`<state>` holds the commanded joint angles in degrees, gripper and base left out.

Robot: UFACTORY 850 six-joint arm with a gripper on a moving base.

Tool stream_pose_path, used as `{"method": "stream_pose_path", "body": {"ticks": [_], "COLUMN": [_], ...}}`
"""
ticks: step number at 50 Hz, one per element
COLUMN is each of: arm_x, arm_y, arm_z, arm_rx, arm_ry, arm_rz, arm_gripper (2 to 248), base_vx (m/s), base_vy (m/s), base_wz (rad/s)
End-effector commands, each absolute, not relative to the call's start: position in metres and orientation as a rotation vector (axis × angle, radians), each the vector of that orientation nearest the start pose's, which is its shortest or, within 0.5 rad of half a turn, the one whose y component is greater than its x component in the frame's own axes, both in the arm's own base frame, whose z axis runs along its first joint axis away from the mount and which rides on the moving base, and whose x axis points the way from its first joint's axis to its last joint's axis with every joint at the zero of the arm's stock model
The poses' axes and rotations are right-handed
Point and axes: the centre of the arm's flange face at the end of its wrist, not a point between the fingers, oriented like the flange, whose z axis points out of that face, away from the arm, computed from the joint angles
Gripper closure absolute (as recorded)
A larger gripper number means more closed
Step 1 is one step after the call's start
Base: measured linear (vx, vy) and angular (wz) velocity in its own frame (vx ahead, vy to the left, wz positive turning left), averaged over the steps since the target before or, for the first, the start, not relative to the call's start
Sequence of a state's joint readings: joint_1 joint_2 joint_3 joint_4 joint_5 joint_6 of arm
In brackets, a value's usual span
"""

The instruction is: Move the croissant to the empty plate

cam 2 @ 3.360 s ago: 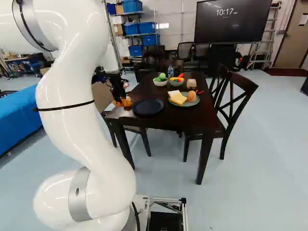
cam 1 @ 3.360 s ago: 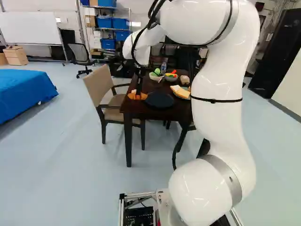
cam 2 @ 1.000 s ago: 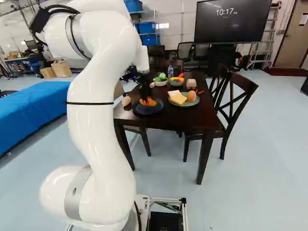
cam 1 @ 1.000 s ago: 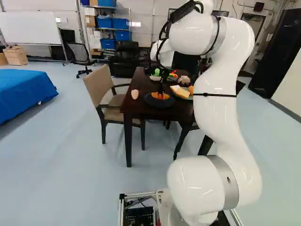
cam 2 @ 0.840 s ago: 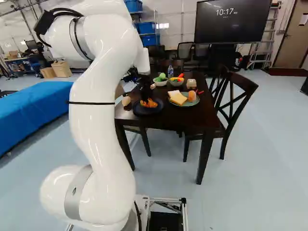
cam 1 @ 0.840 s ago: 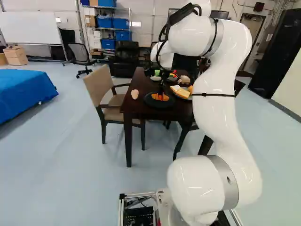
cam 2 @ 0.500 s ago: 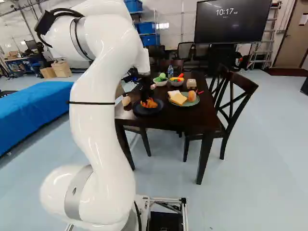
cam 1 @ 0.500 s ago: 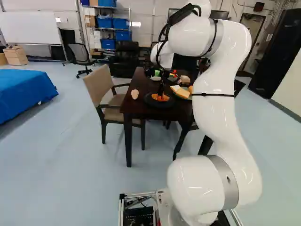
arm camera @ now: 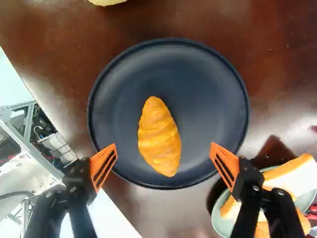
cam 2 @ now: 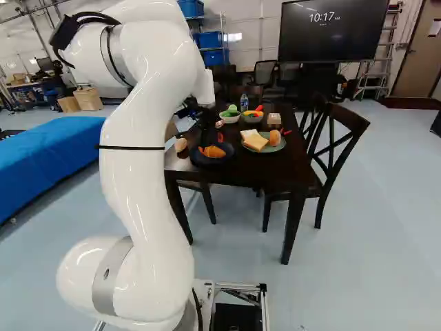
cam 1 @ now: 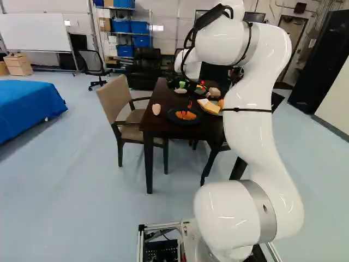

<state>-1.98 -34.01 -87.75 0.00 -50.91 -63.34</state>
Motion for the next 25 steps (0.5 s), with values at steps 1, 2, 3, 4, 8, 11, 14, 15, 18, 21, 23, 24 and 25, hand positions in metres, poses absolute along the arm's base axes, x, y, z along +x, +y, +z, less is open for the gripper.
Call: {"method": "stream_pose_path", "body": {"ticks": [1,2,3,4,8,11,14,15,18,21,23,24,25], "arm_x": [0.654,0.654,0.653,0.653,0.651,0.65,0.648,0.648,0.646,0.644,0.642,0.641,0.64], "arm_y": [-0.023,-0.023,-0.023,-0.023,-0.023,-0.022,-0.022,-0.022,-0.022,-0.022,-0.022,-0.022,-0.022], "arm_z": [0.468,0.469,0.47,0.472,0.477,0.482,0.487,0.488,0.493,0.497,0.5,0.502,0.503], "arm_rx": [-2.725,-2.726,-2.727,-2.727,-2.731,-2.734,-2.736,-2.737,-2.74,-2.741,-2.742,-2.742,-2.742], "arm_ry": [-1.617,-1.617,-1.618,-1.618,-1.62,-1.622,-1.623,-1.624,-1.625,-1.626,-1.627,-1.627,-1.627], "arm_rz": [-0.068,-0.07,-0.073,-0.076,-0.086,-0.095,-0.103,-0.106,-0.114,-0.119,-0.121,-0.122,-0.123], "arm_gripper": [3,3,3,3,3,3,3,3,3,3,3,3,3], "base_vx": [0.0,0.0,0.0,0.0,0.0,0.0,0.0,0.0,0.0,0.0,0.0,0.0,0.0], "base_vy": [0.0,0.0,0.0,0.0,0.0,0.0,0.0,0.0,0.0,0.0,0.0,0.0,0.0], "base_wz": [0.0,0.0,0.0,0.0,0.0,0.0,0.0,0.0,0.0,0.0,0.0,0.0,0.0]}}
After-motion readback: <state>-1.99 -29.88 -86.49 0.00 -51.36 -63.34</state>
